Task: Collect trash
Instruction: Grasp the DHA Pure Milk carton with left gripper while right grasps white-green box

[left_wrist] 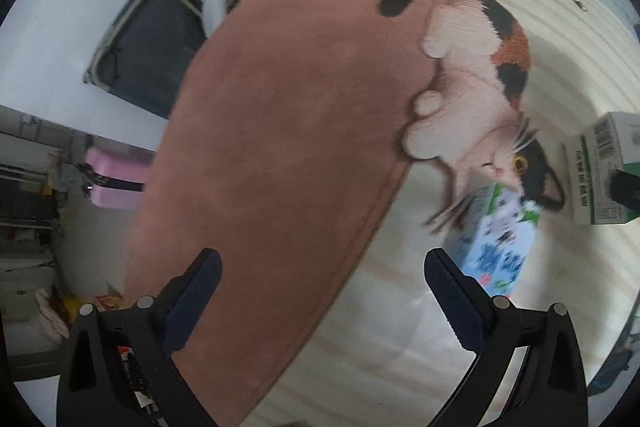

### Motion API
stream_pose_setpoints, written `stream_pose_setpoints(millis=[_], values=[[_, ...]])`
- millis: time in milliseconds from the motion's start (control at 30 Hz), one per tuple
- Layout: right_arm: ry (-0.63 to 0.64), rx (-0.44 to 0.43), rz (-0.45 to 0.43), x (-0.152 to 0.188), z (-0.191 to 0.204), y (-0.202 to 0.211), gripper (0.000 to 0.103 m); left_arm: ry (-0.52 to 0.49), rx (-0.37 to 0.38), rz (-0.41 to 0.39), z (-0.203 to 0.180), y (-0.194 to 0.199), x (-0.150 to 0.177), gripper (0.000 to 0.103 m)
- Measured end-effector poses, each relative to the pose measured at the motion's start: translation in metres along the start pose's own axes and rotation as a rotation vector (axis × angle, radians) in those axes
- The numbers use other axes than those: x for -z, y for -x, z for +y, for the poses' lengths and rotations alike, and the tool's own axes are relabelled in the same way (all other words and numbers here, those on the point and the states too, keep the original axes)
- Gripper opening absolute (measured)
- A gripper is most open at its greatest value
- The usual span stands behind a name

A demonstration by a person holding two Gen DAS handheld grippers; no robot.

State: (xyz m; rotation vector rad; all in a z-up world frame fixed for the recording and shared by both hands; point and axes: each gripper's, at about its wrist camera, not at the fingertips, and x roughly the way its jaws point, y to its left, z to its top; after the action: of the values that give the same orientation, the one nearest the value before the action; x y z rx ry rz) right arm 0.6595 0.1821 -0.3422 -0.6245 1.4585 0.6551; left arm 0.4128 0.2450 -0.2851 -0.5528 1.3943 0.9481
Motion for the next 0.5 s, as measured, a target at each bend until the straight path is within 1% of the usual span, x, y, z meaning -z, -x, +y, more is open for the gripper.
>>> stream_pose_setpoints(millis=[33,67,100,133,200,333,367,400,433,467,500], values=[[0.009,0.002,0.002,0.001,0.004,-0.005,0.103,-0.005,0.041,0.006,-0.004,-0.002,0.0,0.103],[0.015,0.0,-0.002,-0.004,0.005,-0.012,0.1,-0.01,0.07,0.012,-0.008,-0.003,0.0,0.103],[0.013,0.0,-0.021,-0.005,0.003,-0.015,0.095,-0.019,0.111,0.022,-0.013,-0.004,0.0,0.103],[0.005,-0.011,-0.041,-0.004,-0.002,-0.016,0.095,-0.036,0.135,0.03,-0.019,-0.005,0.001,0.103],[-0.011,-0.005,-0.055,0.001,-0.015,-0.015,0.095,-0.074,0.161,0.035,-0.032,-0.008,0.001,0.103],[-0.058,-0.007,-0.051,0.02,-0.045,-0.011,0.095,-0.162,0.167,0.062,-0.059,-0.021,0.005,0.103],[-0.08,-0.021,-0.041,0.026,-0.055,-0.012,0.095,-0.179,0.164,0.06,-0.064,-0.023,0.005,0.102],[-0.1,-0.038,-0.033,0.033,-0.064,-0.013,0.095,-0.193,0.167,0.054,-0.068,-0.025,0.006,0.098],[-0.108,-0.043,-0.03,0.036,-0.068,-0.014,0.095,-0.208,0.167,0.044,-0.071,-0.026,0.007,0.079],[-0.12,-0.047,-0.029,0.042,-0.073,-0.016,0.095,-0.222,0.161,0.04,-0.074,-0.028,0.007,0.053],[-0.134,-0.053,-0.027,0.049,-0.078,-0.017,0.095,-0.231,0.16,0.043,-0.076,-0.03,0.007,0.047]])
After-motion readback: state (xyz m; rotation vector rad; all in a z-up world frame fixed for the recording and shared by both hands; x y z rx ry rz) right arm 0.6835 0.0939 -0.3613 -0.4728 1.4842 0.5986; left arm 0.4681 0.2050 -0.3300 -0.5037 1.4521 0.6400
